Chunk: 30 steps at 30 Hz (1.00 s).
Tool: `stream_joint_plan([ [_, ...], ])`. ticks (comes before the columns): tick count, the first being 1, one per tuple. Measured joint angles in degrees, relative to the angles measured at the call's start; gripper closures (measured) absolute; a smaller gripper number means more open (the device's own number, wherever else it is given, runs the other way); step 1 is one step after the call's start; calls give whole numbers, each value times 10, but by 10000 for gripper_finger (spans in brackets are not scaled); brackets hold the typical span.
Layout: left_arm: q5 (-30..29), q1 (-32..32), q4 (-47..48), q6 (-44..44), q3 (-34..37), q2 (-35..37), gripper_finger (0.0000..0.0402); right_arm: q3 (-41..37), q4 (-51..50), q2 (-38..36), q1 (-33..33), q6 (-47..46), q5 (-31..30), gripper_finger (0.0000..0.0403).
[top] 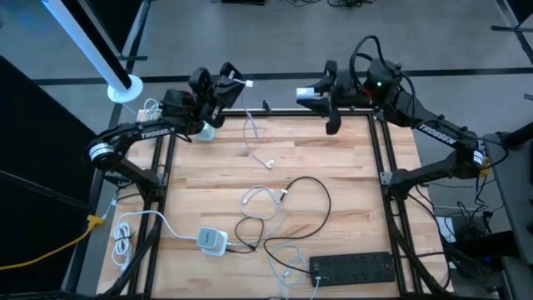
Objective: Insert USB
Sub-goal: Insert the purple charger cable into the purple charger adapter
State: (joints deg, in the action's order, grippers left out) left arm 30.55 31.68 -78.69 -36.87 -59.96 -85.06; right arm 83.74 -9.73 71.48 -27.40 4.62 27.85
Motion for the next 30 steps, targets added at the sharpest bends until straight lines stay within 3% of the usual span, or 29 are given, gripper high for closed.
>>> stream_joint_plan([
  [7, 6, -21, 33, 53, 0, 0, 402, 0, -3, -1, 0, -6, 7, 288],
  [12, 9, -25, 108, 90, 0, 0, 402, 0, -22, 10, 0, -55, -3, 288],
  [19, 33, -29, 205, 129, 0, 0, 402, 0, -112, 11, 0, -11, -93, 288],
  [24, 35, -34, 301, 183, 0, 0, 402, 0, -112, 11, 0, -81, -91, 288],
  [30, 42, -40, 350, 229, 0, 0, 402, 0, -148, 27, 0, -175, -58, 288],
])
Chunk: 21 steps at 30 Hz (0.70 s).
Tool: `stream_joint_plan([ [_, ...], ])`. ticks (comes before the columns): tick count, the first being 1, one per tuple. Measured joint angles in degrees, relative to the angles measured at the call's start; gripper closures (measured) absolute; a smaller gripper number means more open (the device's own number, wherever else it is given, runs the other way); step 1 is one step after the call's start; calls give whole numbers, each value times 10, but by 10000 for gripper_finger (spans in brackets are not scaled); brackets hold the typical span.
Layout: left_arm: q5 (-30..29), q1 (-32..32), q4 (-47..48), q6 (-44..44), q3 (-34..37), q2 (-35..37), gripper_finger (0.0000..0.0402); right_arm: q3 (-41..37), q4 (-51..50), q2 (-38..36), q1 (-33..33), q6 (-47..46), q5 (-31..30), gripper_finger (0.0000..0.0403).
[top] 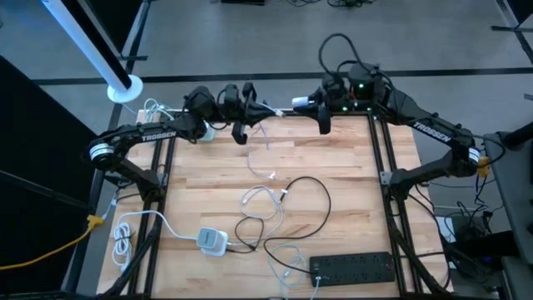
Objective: Insert USB
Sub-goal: Insert the purple charger cable into the purple charger adapter
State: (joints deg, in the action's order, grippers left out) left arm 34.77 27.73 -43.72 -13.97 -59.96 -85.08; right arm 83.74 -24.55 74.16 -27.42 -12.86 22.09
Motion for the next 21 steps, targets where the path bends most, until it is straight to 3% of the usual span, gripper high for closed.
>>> stream_joint_plan([
  [7, 18, -9, 57, 25, 0, 0, 402, 0, -5, 29, 8, -37, -3, 288],
  [12, -10, -9, 87, 46, 0, 0, 402, 0, -7, 36, 28, -46, 11, 288],
  [21, -12, -9, 88, 65, 0, 0, 402, 0, -9, 40, 35, -58, 6, 288],
])
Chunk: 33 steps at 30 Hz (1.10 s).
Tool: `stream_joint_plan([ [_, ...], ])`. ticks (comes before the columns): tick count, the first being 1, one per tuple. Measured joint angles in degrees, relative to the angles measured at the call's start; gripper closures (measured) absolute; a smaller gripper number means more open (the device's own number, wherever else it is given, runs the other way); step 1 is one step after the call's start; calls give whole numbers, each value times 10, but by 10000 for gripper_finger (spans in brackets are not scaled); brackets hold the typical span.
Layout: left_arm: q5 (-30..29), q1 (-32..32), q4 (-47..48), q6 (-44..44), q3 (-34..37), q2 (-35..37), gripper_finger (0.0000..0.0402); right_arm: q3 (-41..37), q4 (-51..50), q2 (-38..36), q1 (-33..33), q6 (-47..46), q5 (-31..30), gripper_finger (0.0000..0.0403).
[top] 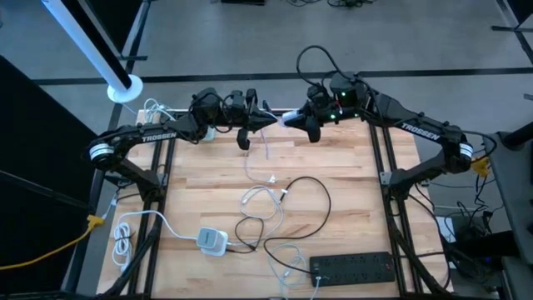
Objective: Insert USB
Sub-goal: Insert the purple charger cable into the purple charger adapter
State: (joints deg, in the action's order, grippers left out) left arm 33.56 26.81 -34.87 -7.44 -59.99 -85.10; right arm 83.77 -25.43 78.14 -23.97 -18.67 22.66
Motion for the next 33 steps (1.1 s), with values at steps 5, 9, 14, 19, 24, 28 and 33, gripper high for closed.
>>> stream_joint_plan([
  [5, 0, -1, 1, 3, 0, 0, 402, 0, 1, 7, 1, 1, -2, 288],
  [9, 0, -1, 1, 0, 0, 0, 402, 0, 2, 11, 1, 5, 0, 288],
  [14, -12, -1, 0, -3, 0, 0, 402, 0, 2, 12, 1, 21, 0, 288],
  [19, -31, -2, 0, -8, 0, 0, 392, 0, 2, 12, 1, 33, 0, 288],
  [24, -31, -4, 0, -10, 0, 0, 357, 0, 1, 12, 1, 45, 1, 288],
  [28, -32, -7, -1, -9, 0, 0, 320, 0, 2, 12, 1, 53, 3, 288],
  [33, -47, -14, -3, -6, 0, 0, 289, 0, 1, 12, 1, 59, 3, 288],
])
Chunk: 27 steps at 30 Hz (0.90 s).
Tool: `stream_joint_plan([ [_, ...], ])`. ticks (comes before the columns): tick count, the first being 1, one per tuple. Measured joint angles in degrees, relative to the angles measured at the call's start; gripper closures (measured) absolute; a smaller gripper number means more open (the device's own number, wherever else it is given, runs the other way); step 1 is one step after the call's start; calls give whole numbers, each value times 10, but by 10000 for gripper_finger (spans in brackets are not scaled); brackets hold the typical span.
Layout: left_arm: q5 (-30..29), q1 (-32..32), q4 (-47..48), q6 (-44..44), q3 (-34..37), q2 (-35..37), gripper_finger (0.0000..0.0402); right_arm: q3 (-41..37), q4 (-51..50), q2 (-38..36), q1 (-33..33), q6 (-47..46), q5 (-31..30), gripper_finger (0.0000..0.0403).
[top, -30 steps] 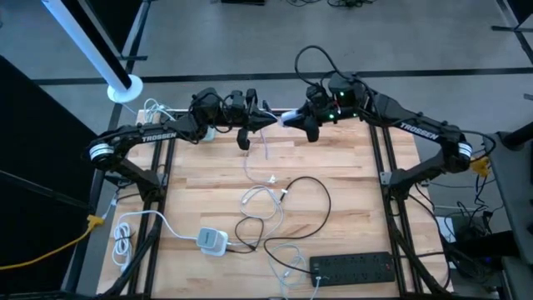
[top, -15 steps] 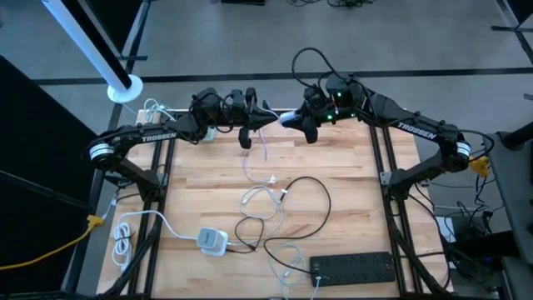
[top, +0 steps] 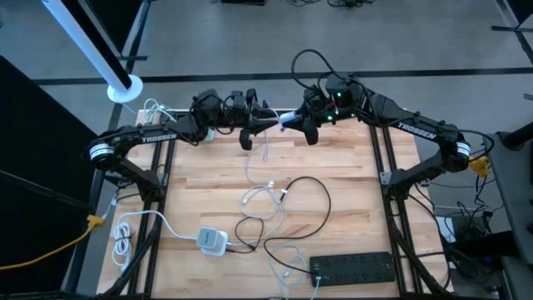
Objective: Insert USB
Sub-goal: Insert the purple charger cable into the purple charger adapter
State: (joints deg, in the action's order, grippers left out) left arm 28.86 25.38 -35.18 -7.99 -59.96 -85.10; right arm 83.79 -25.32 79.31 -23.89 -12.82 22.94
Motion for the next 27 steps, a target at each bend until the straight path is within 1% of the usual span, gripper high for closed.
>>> stream_joint_plan([
  [6, -5, -3, -2, 0, 0, 0, 280, 0, -1, 0, 0, 4, 0, 288],
  [18, -6, -10, -2, -2, 0, 0, 309, 0, -9, 0, 0, 13, 0, 288],
  [24, -29, -12, -3, -7, 0, 0, 319, 0, -21, 0, 0, 19, 0, 288],
  [27, -29, -12, -3, -10, 0, 0, 327, 0, -20, 0, 0, 19, 0, 288],
])
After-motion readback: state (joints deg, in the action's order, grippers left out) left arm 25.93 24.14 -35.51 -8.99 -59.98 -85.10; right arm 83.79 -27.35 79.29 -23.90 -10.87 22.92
